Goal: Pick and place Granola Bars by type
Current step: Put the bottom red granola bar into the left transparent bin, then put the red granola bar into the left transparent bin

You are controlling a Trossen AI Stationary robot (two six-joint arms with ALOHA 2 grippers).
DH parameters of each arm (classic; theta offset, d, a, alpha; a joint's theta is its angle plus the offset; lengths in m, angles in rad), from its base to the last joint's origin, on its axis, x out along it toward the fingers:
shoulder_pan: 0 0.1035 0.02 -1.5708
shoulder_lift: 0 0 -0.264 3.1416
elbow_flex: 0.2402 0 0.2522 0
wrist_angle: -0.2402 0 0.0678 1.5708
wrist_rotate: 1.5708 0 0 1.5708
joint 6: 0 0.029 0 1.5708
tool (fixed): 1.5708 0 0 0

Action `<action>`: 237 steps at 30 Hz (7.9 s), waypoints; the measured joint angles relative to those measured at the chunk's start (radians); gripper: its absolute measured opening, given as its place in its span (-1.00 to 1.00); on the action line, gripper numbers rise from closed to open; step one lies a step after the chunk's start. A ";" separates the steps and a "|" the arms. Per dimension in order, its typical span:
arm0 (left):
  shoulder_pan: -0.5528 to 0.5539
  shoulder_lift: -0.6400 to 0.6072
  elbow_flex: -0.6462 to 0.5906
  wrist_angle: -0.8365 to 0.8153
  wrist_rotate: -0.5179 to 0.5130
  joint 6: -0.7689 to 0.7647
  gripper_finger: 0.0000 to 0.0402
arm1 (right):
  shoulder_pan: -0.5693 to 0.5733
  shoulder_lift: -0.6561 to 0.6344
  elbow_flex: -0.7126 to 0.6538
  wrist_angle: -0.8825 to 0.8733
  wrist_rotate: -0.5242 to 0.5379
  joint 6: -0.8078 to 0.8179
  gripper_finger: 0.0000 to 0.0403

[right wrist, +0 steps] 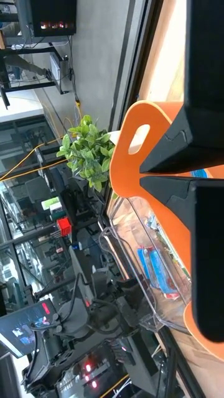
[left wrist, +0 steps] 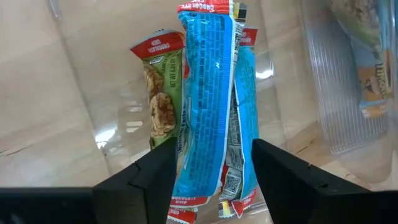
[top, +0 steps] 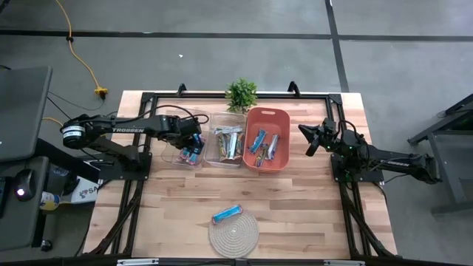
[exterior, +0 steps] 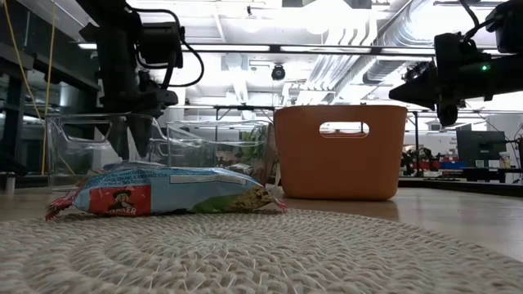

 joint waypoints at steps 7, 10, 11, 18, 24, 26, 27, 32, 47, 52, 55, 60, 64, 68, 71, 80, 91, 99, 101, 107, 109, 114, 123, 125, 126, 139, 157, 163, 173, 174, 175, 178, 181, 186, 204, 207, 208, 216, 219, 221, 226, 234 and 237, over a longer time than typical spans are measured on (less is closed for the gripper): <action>0.000 -0.025 0.033 0.005 -0.005 0.019 0.03 | 0.000 0.000 0.000 0.000 0.000 0.000 -1.00; 0.000 -0.050 0.082 0.006 -0.030 0.053 0.03 | 0.000 0.000 0.000 0.000 0.000 0.000 -1.00; 0.000 -0.064 0.101 0.004 -0.040 0.066 0.03 | 0.000 0.000 0.000 0.000 0.000 0.000 -1.00; 0.000 -0.162 0.225 0.070 -0.060 0.178 0.03 | 0.000 0.000 0.000 0.000 0.000 0.000 -1.00; 0.000 -0.230 0.278 0.235 0.101 0.305 0.03 | 0.000 0.000 0.000 0.000 0.000 0.000 -1.00; 0.000 -0.245 0.280 0.319 0.207 0.351 0.03 | 0.000 0.000 0.000 0.000 0.000 0.000 -1.00; 0.000 -0.250 0.280 0.365 0.261 0.369 0.03 | 0.000 0.000 0.000 0.000 0.000 0.000 -1.00; -0.016 -0.265 0.281 0.520 0.472 0.398 0.03 | 0.000 0.000 0.000 0.000 0.000 0.000 -1.00; -0.436 -0.256 0.281 0.604 0.199 0.498 0.03 | 0.000 0.000 0.000 0.000 0.000 0.000 -1.00; -0.606 -0.203 0.280 0.599 -0.069 0.512 0.03 | 0.000 0.000 0.000 0.000 0.000 0.000 -1.00; -0.679 -0.150 0.280 0.601 -0.196 0.510 0.03 | 0.000 0.000 0.000 0.000 0.000 0.000 -1.00; -0.754 -0.048 0.307 0.568 -0.294 0.444 0.03 | 0.000 0.000 0.000 0.000 0.000 0.000 -1.00; -0.776 0.068 0.443 0.403 -0.301 0.430 0.03 | 0.000 0.000 0.000 0.000 0.000 0.000 -1.00; -0.773 0.216 0.645 0.118 -0.294 0.397 0.03 | 0.000 0.000 0.000 0.000 0.000 0.000 -1.00; -0.772 0.328 0.795 -0.082 -0.281 0.329 0.03 | 0.000 0.000 0.000 0.001 0.000 0.000 -1.00; -0.764 0.604 0.980 -0.270 -0.149 0.096 0.03 | 0.000 0.000 0.000 -0.001 0.000 0.000 -1.00; -0.764 0.769 0.980 -0.266 -0.054 -0.049 0.03 | 0.000 0.000 0.000 0.000 0.000 0.000 -1.00; -0.766 0.812 0.980 -0.265 -0.005 -0.007 0.03 | 0.000 0.000 0.000 0.000 0.000 0.000 -1.00; -0.766 0.820 0.980 -0.259 -0.005 -0.003 0.03 | 0.000 0.000 0.000 -0.001 0.000 0.000 -1.00; -0.765 0.833 0.981 -0.242 0.023 0.015 0.03 | 0.000 0.000 0.000 0.001 0.000 0.000 -1.00; -0.766 0.840 0.978 -0.243 0.029 0.026 0.03 | 0.000 0.000 0.000 -0.001 0.000 0.000 -1.00; -0.766 0.839 0.980 -0.227 0.043 0.043 0.03 | 0.000 0.000 0.000 0.000 0.000 0.000 -1.00; -0.766 0.839 0.979 -0.205 0.031 0.068 0.03 | 0.000 0.000 0.000 0.000 0.000 0.000 -1.00; -0.765 0.839 0.979 -0.206 0.022 0.068 0.03 | 0.000 0.000 0.000 0.000 0.000 0.000 -1.00; -0.765 0.839 0.979 -0.206 0.018 0.068 0.03 | 0.000 0.000 0.000 0.000 0.000 0.000 -1.00; -0.765 0.840 0.922 -0.189 0.010 0.094 0.03 | 0.000 0.000 0.000 0.000 0.000 0.000 -1.00; -0.766 0.878 0.900 -0.123 0.072 0.113 0.03 | 0.000 0.000 0.000 0.000 0.000 0.000 -1.00; -0.766 0.894 0.902 -0.117 0.070 0.120 0.03 | 0.000 0.005 0.000 -0.002 0.001 0.000 -1.00; -0.764 0.894 0.901 -0.132 0.046 0.120 -0.32 | 0.000 0.013 0.000 0.000 0.000 0.000 -1.00; -0.764 0.894 0.901 -0.134 0.046 0.120 -0.36 | 0.000 0.013 0.000 -0.001 0.000 0.000 -1.00; -0.764 0.894 0.901 -0.136 0.046 0.120 -0.39 | 0.000 0.013 0.000 0.000 0.000 0.000 -1.00; -0.764 0.891 0.916 -0.163 0.044 0.121 -0.46 | 0.000 0.013 0.000 0.000 0.000 0.000 -1.00; -0.764 0.893 0.940 -0.203 0.043 0.140 -0.50 | 0.000 0.013 0.000 0.000 0.000 0.000 -1.00; -0.760 0.885 1.023 -0.280 0.013 0.179 -0.51 | 0.000 0.013 0.000 0.000 0.000 0.000 -1.00; -0.721 0.848 1.564 -0.329 -0.143 0.505 -0.51 | 0.000 0.013 0.000 0.000 0.000 0.000 -1.00; -0.686 0.772 1.522 -0.222 -0.092 0.536 -0.51 | 0.000 0.013 0.000 0.000 0.000 0.000 -1.00; -0.677 0.751 1.522 -0.206 -0.077 0.544 -0.51 | 0.000 0.013 0.000 0.000 0.000 0.000 -1.00; -0.566 0.625 1.522 -0.042 0.104 0.643 -0.51 | 0.000 0.022 0.000 0.003 -0.001 0.000 -1.00; -0.519 0.577 1.523 -0.035 0.095 0.637 -0.51 | 0.000 0.028 0.000 0.003 0.000 0.000 -1.00; -0.486 0.551 1.523 -0.055 0.052 0.627 -0.51 | 0.000 0.029 0.000 0.000 0.000 0.000 -1.00; -0.410 0.456 1.523 -0.125 -0.048 0.606 -0.51 | 0.000 0.029 0.000 0.000 0.000 0.000 -1.00; -0.344 0.292 1.522 -0.400 -0.458 0.428 -0.51 | 0.000 0.029 0.000 0.000 0.000 0.000 -1.00; -0.347 0.244 1.523 -0.574 -0.671 0.282 -0.51 | 0.000 0.029 0.000 0.000 0.000 0.000 -1.00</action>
